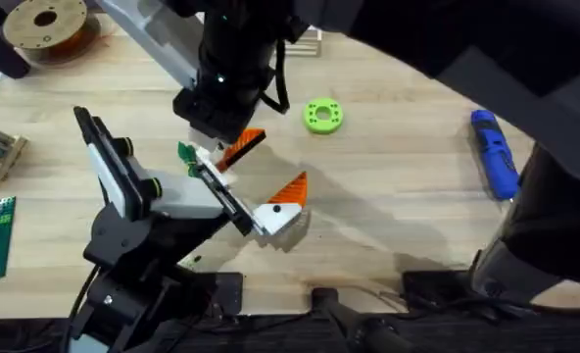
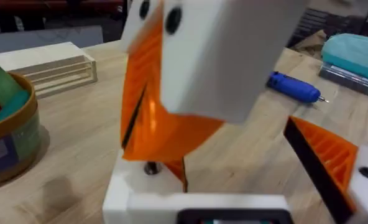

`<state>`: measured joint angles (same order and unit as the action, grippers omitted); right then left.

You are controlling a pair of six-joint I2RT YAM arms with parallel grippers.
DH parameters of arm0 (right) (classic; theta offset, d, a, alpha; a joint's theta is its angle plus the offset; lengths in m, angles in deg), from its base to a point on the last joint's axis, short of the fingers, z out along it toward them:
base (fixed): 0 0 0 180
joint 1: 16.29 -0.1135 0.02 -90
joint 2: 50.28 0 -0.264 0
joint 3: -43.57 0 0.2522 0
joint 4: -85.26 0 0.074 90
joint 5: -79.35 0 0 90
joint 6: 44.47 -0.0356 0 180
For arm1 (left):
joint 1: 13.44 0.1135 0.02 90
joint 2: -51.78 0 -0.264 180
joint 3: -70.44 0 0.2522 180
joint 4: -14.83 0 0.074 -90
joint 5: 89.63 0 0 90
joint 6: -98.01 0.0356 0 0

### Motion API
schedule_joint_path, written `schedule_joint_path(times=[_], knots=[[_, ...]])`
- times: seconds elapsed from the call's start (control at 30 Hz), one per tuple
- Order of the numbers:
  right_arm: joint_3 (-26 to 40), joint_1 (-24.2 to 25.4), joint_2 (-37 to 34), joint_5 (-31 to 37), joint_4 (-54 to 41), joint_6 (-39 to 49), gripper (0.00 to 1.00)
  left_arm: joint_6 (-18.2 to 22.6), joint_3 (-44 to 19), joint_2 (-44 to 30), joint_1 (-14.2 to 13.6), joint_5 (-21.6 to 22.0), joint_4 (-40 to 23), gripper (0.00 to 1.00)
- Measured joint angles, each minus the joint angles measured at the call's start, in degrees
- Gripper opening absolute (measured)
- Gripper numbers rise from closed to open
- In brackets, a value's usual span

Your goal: Pick up the gripper from the table and insert it into the empty holder that is missing its gripper. Then pick up a screw, insert it into the mounting hole, and use the screwdriver to tighten it. Finally, clean up the table by picking up the vegetable and placing it into the bucket.

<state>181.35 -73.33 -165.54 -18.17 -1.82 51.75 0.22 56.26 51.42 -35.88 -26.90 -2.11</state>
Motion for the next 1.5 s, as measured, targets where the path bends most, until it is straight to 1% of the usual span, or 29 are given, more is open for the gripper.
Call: schedule_joint_path(times=[0.47, 0.5, 0.53, 0.6, 0.63, 0.7, 0.73, 0.8, 0.97, 1.17, 1.27, 1.33, 1.4, 1.5], knots=[[0.0, 0.0, -0.9, -0.5, -0.5, 0.0, 0.007, 0.1, 0.0, 0.0, 0.0, 0.0, 0.0, 0.987], [0.0, 0.0, -0.9, -0.5, -0.5, -0.2, 0.022, 0.1, 0.0, 0.0, 0.0, 0.0, 0.0, 0.987], [0.0, 0.0, -0.9, -0.6, -0.5, -0.3, 0.14, 0.1, 0.0, 0.0, 0.0, 0.0, 0.0, 0.987], [0.0, 0.1, -0.9, -0.5, -0.4, -0.3, 0.441, 0.0, 0.0, 0.0, 0.0, 0.0, 0.0, 0.987], [0.0, 0.3, -0.9, -0.1, -0.4, -0.3, 0.569, 0.0, 0.0, 0.0, 0.0, 0.0, 0.0, 0.987], [0.1, 1.5, -0.8, 0.6, -0.6, -0.2, 0.856, 0.0, 0.0, 0.0, 0.0, 0.0, 0.0, 0.987], [0.1, 2.2, -0.8, 0.3, -0.9, -0.3, 0.89, 0.0, 0.0, 0.0, 0.0, 0.0, 0.0, 0.987], [0.1, 3.4, -0.8, 0.0, -1.5, -0.6, 0.907, 0.0, 0.0, 0.0, 0.0, 0.0, 0.0, 0.987], [0.1, 6.3, 0.2, -0.7, -2.3, -0.7, 0.908, 0.0, 0.0, 0.0, 0.0, 0.0, 0.0, 0.987], [0.1, 11.4, 3.9, -1.3, -8.2, -0.9, 0.909, 0.0, 0.0, 0.0, 0.0, 0.0, 0.0, 0.987], [-0.4, 13.6, 5.1, -3.7, -8.5, -0.6, 0.91, 0.0, 0.0, 0.0, 0.0, 0.0, 0.0, 0.987], [-2.6, 14.8, 6.8, -5.7, -7.2, -0.2, 0.91, 0.1, 0.0, 0.0, 0.0, 0.0, 0.0, 0.987], [-6.8, 16.1, 9.6, -7.0, -5.5, -0.2, 0.911, 0.0, 0.0, 0.0, 0.0, 0.0, 0.0, 0.987], [-16.5, 18.0, 16.1, -8.3, -1.6, -0.5, 0.91, 0.0, 0.0, 0.0, 0.0, 0.0, 0.0, 0.987]])
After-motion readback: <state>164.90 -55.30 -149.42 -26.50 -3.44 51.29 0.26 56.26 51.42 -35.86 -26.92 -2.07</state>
